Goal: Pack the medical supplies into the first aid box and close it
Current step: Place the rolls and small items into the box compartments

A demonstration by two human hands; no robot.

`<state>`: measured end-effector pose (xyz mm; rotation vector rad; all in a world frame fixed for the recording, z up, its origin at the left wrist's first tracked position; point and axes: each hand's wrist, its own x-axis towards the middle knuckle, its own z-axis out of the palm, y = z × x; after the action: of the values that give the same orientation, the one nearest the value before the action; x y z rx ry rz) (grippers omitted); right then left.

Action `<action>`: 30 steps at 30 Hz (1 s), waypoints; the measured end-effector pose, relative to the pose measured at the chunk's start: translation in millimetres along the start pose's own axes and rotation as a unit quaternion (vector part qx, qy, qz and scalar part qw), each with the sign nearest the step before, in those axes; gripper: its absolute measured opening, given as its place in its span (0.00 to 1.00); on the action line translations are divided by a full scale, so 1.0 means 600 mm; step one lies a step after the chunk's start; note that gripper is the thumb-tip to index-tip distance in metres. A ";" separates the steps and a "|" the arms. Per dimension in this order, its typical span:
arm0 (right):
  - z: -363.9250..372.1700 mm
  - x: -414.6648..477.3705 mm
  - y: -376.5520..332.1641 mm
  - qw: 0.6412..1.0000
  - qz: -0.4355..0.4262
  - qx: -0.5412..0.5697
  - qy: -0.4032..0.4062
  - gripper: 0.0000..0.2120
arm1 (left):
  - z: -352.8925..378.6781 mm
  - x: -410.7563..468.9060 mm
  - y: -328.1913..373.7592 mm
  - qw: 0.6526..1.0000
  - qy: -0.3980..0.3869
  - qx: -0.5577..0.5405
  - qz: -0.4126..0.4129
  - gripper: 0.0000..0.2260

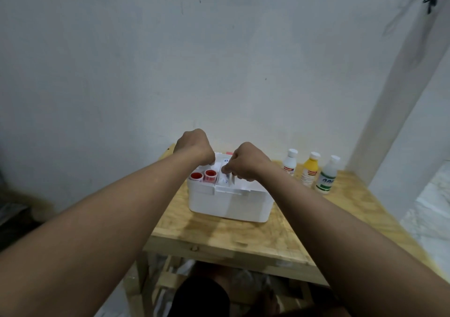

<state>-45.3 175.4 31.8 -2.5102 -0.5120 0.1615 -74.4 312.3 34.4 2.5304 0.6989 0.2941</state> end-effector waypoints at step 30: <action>-0.141 -0.060 0.215 0.987 0.070 -0.047 0.139 0.07 | 0.076 -0.100 0.187 0.975 0.018 -0.008 0.222 0.08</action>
<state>-17.9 19.1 30.7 -2.6052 -0.2338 -0.1624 -62.7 178.6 48.5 2.6489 0.1318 0.4947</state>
